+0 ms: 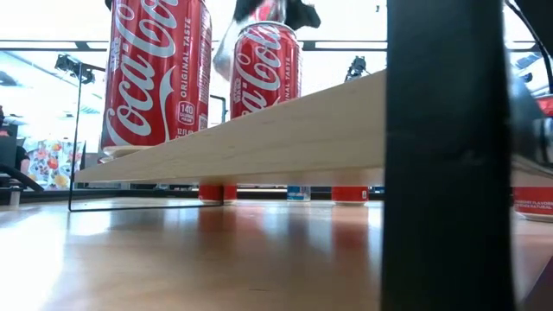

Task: Place canned beverage on shelf
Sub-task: Put the silver soda can on the shelf aligned with the other silver soda can

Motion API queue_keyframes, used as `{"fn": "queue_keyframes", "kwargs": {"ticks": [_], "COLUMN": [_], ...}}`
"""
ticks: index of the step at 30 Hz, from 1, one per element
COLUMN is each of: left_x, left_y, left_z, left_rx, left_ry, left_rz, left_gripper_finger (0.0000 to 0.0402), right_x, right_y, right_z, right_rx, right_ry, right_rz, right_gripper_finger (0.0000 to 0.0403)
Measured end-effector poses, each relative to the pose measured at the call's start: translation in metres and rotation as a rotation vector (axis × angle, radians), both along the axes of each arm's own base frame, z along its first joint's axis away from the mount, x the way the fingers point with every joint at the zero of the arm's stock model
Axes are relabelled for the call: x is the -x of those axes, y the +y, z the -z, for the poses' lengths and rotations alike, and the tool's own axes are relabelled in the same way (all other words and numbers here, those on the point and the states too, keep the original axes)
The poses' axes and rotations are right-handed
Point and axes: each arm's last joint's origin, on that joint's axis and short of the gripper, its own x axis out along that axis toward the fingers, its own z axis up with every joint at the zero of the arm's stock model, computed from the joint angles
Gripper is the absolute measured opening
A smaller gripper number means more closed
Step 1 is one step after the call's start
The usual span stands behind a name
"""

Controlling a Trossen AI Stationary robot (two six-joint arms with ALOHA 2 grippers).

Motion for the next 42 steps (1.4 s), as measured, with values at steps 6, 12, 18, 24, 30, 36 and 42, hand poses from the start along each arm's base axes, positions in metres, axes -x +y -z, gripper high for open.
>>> {"fn": "queue_keyframes", "kwargs": {"ticks": [6, 12, 18, 24, 30, 36, 42], "left_x": [0.0, 0.0, 0.0, 0.0, 0.0, -0.001, -0.005], "left_y": [0.0, 0.0, 0.0, 0.0, 0.0, 0.0, -0.001], "left_z": [0.0, 0.0, 0.001, 0.001, 0.0, 0.001, 0.003], "left_rx": [-0.001, 0.0, -0.001, -0.001, 0.001, 0.0, -0.01], "left_ry": [0.003, 0.004, 0.004, 0.004, -0.002, 0.003, 0.023], "left_rz": [0.0, 0.0, 0.0, 0.001, 0.0, 0.0, 0.0], "left_gripper_finger": [0.021, 0.021, 0.021, 0.021, 0.021, 0.021, 0.021], "right_x": [-0.007, -0.016, -0.02, -0.022, -0.023, -0.024, -0.024], "right_y": [0.003, 0.003, 0.002, 0.006, 0.011, 0.009, 0.007], "right_z": [0.029, 0.04, 0.053, 0.062, 0.069, 0.077, 0.08], "right_rx": [-0.011, -0.016, -0.052, 0.001, -0.004, -0.004, -0.003], "right_ry": [0.141, 0.141, 0.168, 0.172, 0.177, 0.186, 0.187], "right_rz": [-0.014, -0.037, -0.084, -0.209, -0.291, -0.32, -0.325], "right_gripper_finger": [0.0331, 0.0331, 0.0331, 0.0331, 0.0332, 0.0332, 0.0332]}}
